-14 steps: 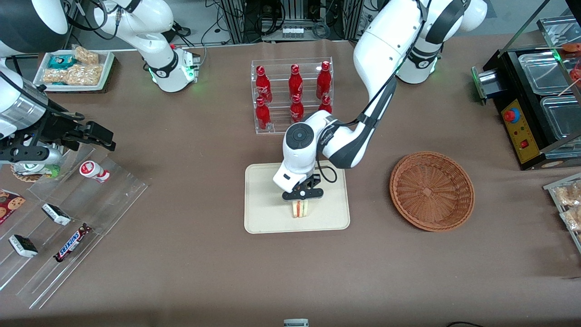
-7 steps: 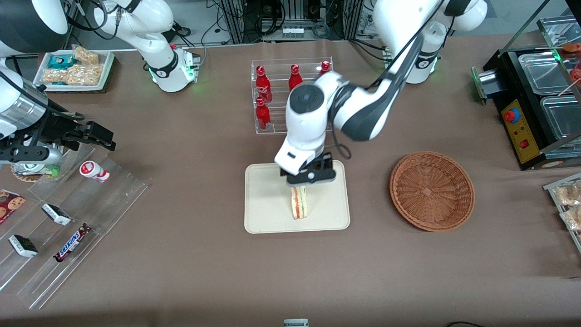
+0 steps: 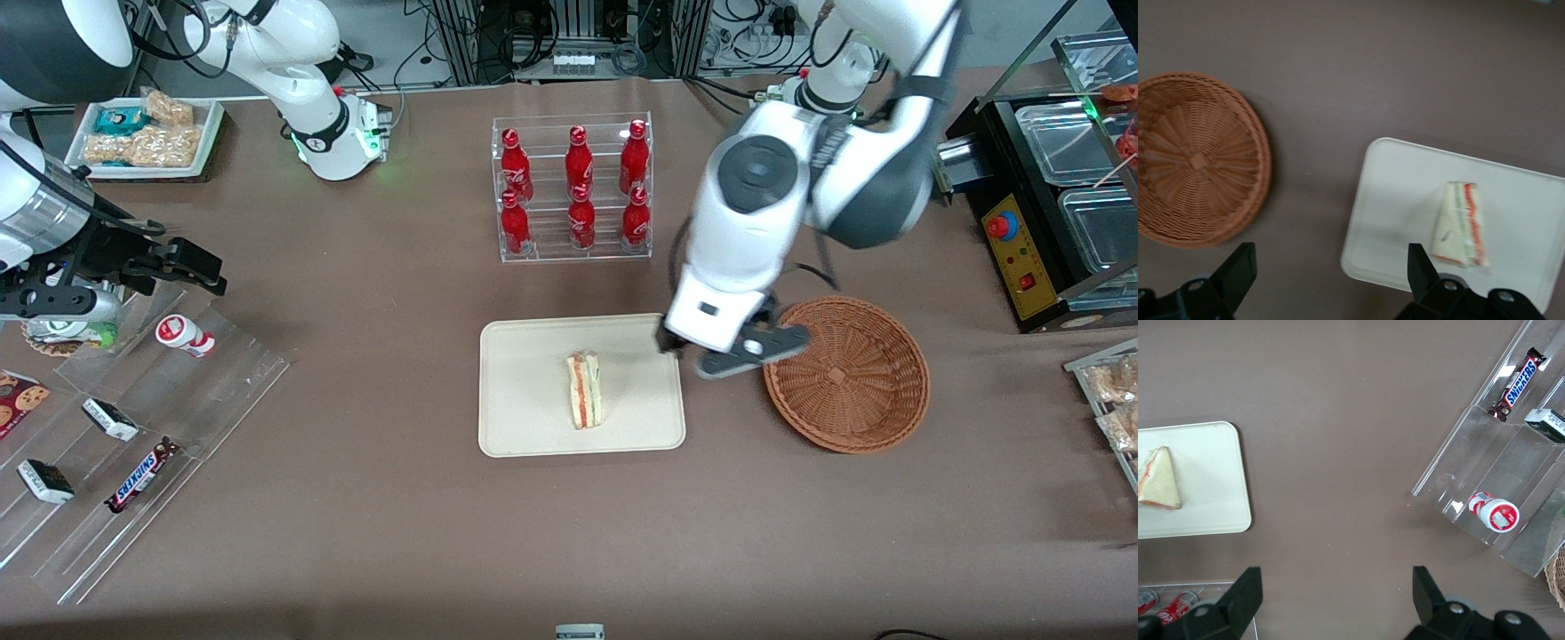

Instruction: Place sandwich from basket to tray

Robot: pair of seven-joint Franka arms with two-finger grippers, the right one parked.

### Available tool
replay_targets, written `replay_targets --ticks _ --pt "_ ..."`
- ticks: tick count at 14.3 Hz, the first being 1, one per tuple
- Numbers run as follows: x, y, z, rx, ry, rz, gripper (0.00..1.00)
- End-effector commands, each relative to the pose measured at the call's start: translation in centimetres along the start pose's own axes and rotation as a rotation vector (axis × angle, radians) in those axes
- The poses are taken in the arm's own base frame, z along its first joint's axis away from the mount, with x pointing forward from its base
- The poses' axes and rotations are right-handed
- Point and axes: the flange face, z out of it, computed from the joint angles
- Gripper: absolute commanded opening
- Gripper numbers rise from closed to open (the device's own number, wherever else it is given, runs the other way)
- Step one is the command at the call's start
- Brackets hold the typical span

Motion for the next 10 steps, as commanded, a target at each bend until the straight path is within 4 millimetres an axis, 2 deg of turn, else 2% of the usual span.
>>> replay_targets --ticks 1,5,8,10 --pt "1.1 -7.4 -1.3 0.003 -0.068 0.068 1.00" --pt "3.1 -15.6 -2.1 0.029 -0.131 0.138 1.00" --pt "2.4 -21.5 -3.4 0.018 -0.133 0.203 1.00" --pt "1.5 -23.6 -5.2 0.013 -0.131 0.252 1.00"
